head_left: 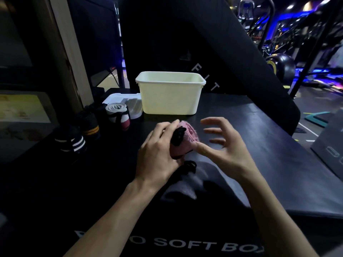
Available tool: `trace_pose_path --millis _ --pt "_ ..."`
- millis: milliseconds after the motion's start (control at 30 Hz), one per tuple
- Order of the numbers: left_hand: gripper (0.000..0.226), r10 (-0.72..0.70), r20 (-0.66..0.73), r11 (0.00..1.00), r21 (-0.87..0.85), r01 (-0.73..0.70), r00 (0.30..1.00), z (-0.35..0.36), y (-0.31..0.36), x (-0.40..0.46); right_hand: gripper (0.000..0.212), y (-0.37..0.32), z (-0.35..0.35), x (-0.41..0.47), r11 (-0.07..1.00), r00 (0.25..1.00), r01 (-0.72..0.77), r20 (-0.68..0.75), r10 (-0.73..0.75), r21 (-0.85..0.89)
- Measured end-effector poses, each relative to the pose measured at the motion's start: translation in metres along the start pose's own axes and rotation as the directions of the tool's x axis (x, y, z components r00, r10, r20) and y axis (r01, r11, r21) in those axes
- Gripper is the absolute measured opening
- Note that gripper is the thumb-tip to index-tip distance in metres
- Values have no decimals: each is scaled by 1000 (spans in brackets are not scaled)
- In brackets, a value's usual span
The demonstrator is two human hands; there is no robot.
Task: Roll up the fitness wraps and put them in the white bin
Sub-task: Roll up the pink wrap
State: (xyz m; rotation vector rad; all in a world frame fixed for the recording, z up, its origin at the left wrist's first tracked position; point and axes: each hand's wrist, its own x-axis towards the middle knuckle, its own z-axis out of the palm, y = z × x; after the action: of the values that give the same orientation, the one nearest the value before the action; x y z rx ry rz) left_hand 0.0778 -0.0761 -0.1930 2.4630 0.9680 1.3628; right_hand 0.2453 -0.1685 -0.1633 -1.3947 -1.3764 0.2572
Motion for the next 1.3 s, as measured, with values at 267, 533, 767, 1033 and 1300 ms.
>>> trace_pose_path --millis 267,533,767,1033,1300 --pt "81 166 -64 965 218 -148 984 0 -5 -1 49 -14 34 -5 842 950 259 -30 -310 -473" --pt "94 183 -76 956 248 -159 980 -5 -12 1 18 -13 24 -1 996 974 59 -222 -42 73" --pt "94 217 -74 936 299 -186 973 4 -16 1 11 -15 24 1 920 970 -179 -92 223 349" --pt "80 265 -1 922 294 -253 964 6 -14 -2 28 -9 19 -2 897 954 296 46 -297 -329" --pt "89 214 0 937 282 -205 977 6 -16 0 16 -17 13 -3 969 987 135 -115 -113 209"
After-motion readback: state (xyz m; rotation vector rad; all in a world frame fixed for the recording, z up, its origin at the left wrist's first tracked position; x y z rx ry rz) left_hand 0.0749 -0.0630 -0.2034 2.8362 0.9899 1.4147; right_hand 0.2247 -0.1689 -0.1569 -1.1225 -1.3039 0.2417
